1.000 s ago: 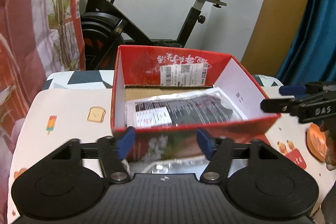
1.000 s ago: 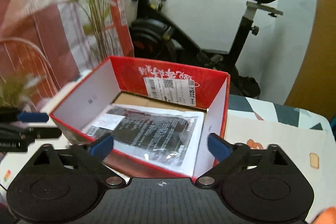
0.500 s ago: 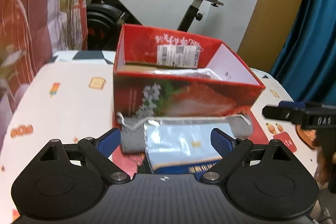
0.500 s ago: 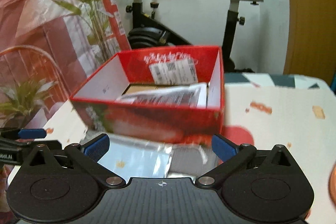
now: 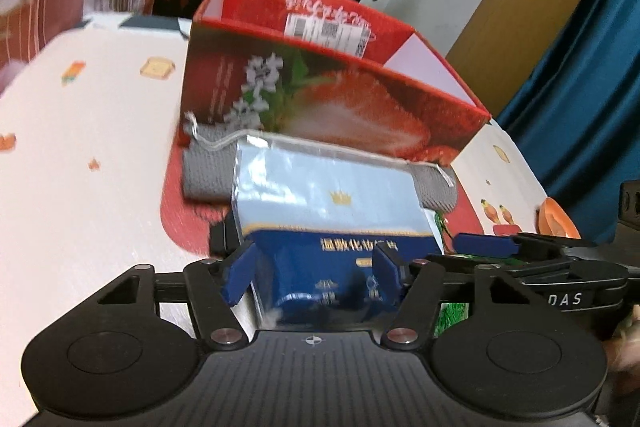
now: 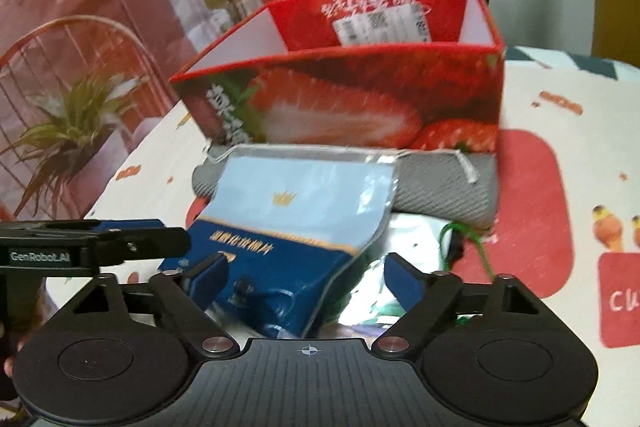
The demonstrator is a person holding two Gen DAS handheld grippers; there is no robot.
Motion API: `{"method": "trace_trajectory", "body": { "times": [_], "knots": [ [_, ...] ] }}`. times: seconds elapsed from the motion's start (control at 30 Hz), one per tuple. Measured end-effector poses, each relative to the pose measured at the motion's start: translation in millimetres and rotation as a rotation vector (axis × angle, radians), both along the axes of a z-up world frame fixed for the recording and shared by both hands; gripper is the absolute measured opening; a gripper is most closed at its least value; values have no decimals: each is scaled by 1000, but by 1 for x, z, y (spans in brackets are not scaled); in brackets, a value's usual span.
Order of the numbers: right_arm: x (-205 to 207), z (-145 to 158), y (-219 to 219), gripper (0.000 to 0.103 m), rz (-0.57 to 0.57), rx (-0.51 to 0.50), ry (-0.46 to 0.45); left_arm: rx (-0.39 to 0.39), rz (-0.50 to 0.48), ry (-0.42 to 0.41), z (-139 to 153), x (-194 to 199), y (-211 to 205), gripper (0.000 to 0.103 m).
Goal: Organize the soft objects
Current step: 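Move both tools down and close them on the blue cotton-pad packet, then lift the blue packet with both tools over into the red box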
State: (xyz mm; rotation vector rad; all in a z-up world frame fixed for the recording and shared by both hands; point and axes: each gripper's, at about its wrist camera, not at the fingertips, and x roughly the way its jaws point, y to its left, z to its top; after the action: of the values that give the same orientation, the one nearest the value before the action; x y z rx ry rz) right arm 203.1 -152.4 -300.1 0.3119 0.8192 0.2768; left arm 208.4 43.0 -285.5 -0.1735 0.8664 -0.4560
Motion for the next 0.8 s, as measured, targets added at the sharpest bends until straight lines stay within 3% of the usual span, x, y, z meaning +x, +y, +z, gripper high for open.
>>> {"method": "trace_trajectory", "body": {
  "times": [0.37, 0.8],
  "knots": [
    [3, -14, 7, 56, 50, 57, 54, -34, 10, 53, -21, -6, -2, 60],
    [-1, -6, 13, 42, 85, 32, 4, -48, 28, 54, -21, -10, 1, 59]
  ]
}}
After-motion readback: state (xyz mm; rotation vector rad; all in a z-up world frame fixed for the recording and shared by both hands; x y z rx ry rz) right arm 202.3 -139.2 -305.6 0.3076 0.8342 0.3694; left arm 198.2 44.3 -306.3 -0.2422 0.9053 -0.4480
